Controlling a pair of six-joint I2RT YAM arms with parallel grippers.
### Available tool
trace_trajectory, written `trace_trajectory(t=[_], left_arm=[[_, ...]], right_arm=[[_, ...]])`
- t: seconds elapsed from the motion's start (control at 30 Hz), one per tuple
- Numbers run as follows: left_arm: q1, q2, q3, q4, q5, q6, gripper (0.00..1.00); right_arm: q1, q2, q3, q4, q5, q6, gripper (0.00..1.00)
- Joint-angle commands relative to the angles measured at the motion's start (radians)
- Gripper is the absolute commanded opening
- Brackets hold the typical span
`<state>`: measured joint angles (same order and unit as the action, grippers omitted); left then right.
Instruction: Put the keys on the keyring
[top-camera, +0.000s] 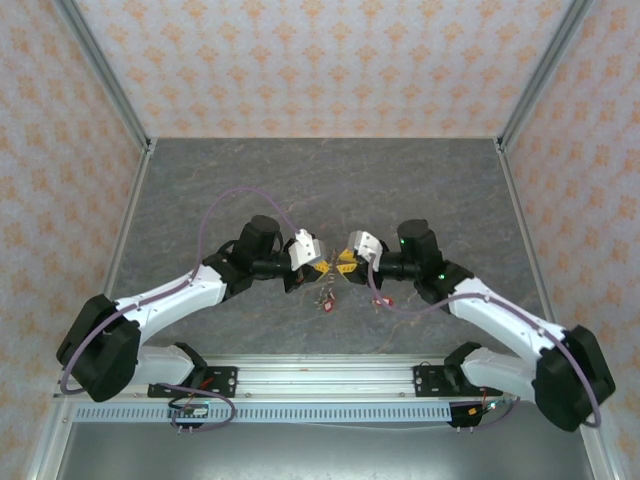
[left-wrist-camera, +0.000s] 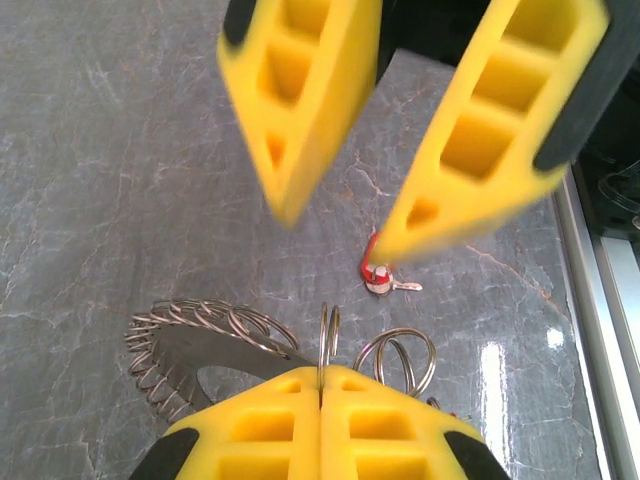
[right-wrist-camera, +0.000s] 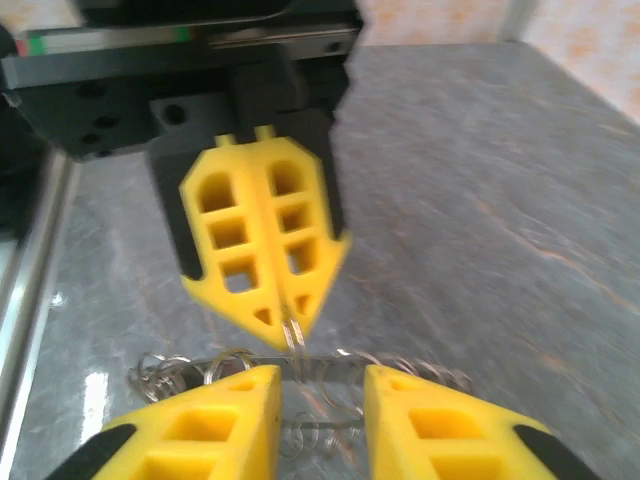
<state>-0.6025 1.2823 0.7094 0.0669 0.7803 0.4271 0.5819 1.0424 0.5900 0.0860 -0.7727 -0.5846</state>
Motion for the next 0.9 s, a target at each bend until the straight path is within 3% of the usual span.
trace_trajectory(t=[0.0,0.13,0.23,0.4,0.53,0.87], left_arm=[[-0.006,-0.051,-0.015,0.023,-0.05,-0.022,0.0],[-0.006,-0.073,-0.038,0.044,-0.092,-0.057,0.0],[-0.006,-0.091,-0.055,0.062,-0.111,-0.079,0.0],[-0.006,-0.1,-0.058,0.049,-0.126,-0.092,0.0],[-0.006,-0.094,-0.061,0.06,-0.128,-0.098,0.0],[-0.006,-0.09,-0.051,0.056,-0.116,-0.097,0.0]], right_arm=[[-0.001,-0.089,-0.005,-0.028,0.288,0.295,0.29],[-0.001,-0.107,0.053,-0.31,0.583,0.562,0.26],[0.0,-0.103,0.047,-0.449,0.666,0.781,0.25],[-0.001,-0.038,0.05,-0.64,0.627,0.97,0.25],[0.002,0.031,0.033,-0.626,0.485,1.11,0.26],[0.086,0.135,0.005,-0.551,0.511,1.338,0.35]])
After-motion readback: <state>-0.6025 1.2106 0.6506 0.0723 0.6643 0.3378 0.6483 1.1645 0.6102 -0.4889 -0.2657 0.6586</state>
